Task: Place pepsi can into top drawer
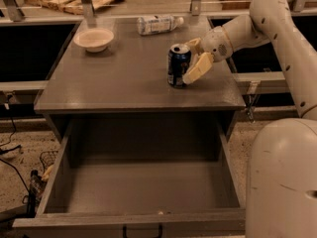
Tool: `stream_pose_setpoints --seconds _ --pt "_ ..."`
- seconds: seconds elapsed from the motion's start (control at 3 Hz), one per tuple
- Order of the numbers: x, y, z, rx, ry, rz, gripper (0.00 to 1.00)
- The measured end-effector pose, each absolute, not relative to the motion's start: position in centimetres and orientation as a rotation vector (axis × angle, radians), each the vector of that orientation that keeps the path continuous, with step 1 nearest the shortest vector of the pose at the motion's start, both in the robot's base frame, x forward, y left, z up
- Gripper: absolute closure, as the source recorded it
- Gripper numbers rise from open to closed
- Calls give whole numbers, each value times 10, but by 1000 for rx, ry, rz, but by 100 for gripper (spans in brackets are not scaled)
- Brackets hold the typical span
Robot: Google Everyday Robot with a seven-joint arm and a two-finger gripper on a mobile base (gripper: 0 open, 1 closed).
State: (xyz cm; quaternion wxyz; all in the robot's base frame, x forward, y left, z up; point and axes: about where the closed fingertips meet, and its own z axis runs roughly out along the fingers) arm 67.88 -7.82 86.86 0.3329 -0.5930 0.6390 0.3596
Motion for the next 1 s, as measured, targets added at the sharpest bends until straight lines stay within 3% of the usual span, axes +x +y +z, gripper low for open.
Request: stream_pose_setpoints --seconds 1.0 --pt "679 -78 869 -1549 1669 939 72"
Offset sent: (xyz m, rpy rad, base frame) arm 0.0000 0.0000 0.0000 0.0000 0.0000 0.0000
